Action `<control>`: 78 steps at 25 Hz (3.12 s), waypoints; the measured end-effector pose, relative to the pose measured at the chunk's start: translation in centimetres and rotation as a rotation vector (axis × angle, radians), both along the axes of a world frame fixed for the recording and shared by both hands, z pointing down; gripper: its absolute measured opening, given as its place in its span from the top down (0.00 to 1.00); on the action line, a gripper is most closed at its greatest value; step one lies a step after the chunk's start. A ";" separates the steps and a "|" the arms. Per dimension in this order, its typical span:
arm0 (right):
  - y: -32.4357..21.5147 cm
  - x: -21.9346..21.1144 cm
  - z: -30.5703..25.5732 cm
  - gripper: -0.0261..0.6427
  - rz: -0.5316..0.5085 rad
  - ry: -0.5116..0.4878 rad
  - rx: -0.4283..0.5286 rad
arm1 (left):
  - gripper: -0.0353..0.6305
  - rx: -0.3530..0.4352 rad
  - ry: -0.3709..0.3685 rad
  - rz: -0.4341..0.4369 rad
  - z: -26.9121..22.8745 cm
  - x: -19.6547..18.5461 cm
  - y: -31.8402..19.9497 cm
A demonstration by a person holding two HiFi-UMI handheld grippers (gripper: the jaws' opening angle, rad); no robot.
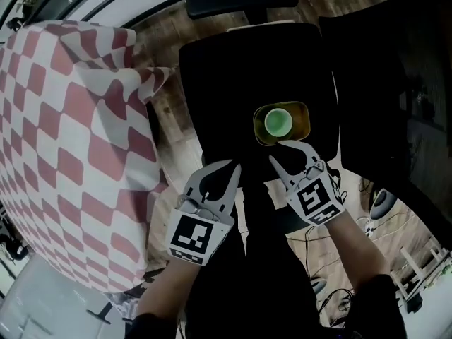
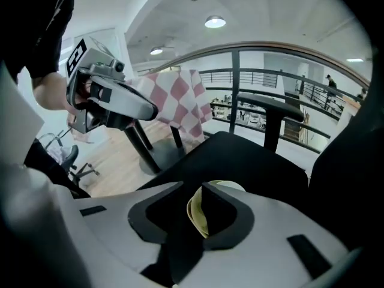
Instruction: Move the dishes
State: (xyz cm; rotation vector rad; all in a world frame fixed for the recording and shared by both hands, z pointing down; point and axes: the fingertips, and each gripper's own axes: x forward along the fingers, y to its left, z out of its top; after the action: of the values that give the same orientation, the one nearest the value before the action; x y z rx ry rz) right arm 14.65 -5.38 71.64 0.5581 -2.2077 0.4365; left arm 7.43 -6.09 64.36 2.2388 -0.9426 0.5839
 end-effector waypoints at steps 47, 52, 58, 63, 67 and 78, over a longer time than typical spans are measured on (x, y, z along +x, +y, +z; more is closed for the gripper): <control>10.0 -28.9 -29.2 0.92 -0.815 0.130 0.465 | 0.94 0.253 -0.112 -0.557 -29.5 -26.9 13.2; 11.0 -40.4 -28.0 0.92 -0.928 0.163 0.540 | 0.94 0.238 -0.119 -0.607 -28.3 -35.6 16.2; 11.2 -48.8 -26.0 0.92 -1.000 0.208 0.559 | 0.94 0.247 -0.120 -0.629 -27.6 -42.0 17.5; 10.0 -53.8 -22.7 0.92 -1.043 0.296 0.562 | 0.94 0.226 -0.105 -0.644 -26.9 -46.8 18.5; 9.4 -53.9 -21.0 0.91 -1.072 0.346 0.555 | 0.94 0.211 -0.096 -0.636 -26.5 -47.1 18.7; 11.3 -52.9 -26.0 0.81 -0.983 0.141 0.516 | 0.94 0.264 -0.069 -0.687 -29.3 -46.1 17.7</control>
State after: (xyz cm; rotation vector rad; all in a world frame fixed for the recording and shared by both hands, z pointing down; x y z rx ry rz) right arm -38.29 5.94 45.66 -0.2760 -2.1467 -0.6722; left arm -38.69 11.57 35.05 1.9244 -1.7949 0.2271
